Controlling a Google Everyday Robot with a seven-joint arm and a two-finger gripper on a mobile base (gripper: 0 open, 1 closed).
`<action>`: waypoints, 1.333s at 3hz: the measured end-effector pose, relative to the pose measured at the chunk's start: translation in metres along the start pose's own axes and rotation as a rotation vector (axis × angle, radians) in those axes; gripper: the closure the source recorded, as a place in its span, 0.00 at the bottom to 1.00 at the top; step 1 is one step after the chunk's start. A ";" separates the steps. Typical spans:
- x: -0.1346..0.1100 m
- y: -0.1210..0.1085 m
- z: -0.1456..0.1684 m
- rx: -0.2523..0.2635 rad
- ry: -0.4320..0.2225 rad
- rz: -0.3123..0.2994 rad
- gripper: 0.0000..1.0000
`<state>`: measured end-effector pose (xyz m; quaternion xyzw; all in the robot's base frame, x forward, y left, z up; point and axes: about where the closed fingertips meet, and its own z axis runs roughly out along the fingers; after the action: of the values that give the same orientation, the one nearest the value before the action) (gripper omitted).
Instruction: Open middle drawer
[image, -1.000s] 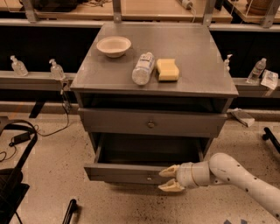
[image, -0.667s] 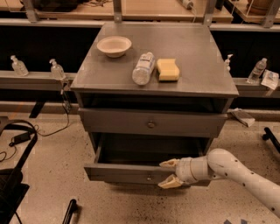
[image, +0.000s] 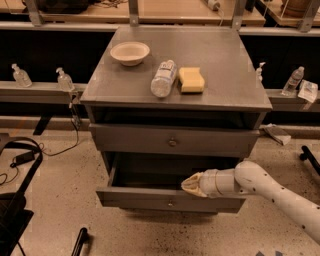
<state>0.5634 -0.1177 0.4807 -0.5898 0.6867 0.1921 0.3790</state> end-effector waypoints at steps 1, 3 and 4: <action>0.000 -0.017 0.004 0.021 0.002 0.011 1.00; 0.029 -0.030 0.038 -0.014 0.089 0.069 1.00; 0.037 -0.028 0.048 -0.033 0.109 0.081 1.00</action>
Offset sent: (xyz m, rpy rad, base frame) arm 0.0508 -0.0047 -0.0348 -0.0725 0.0714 -0.0718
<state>0.6035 -0.1145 0.4277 -0.5772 0.7265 0.1862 0.3232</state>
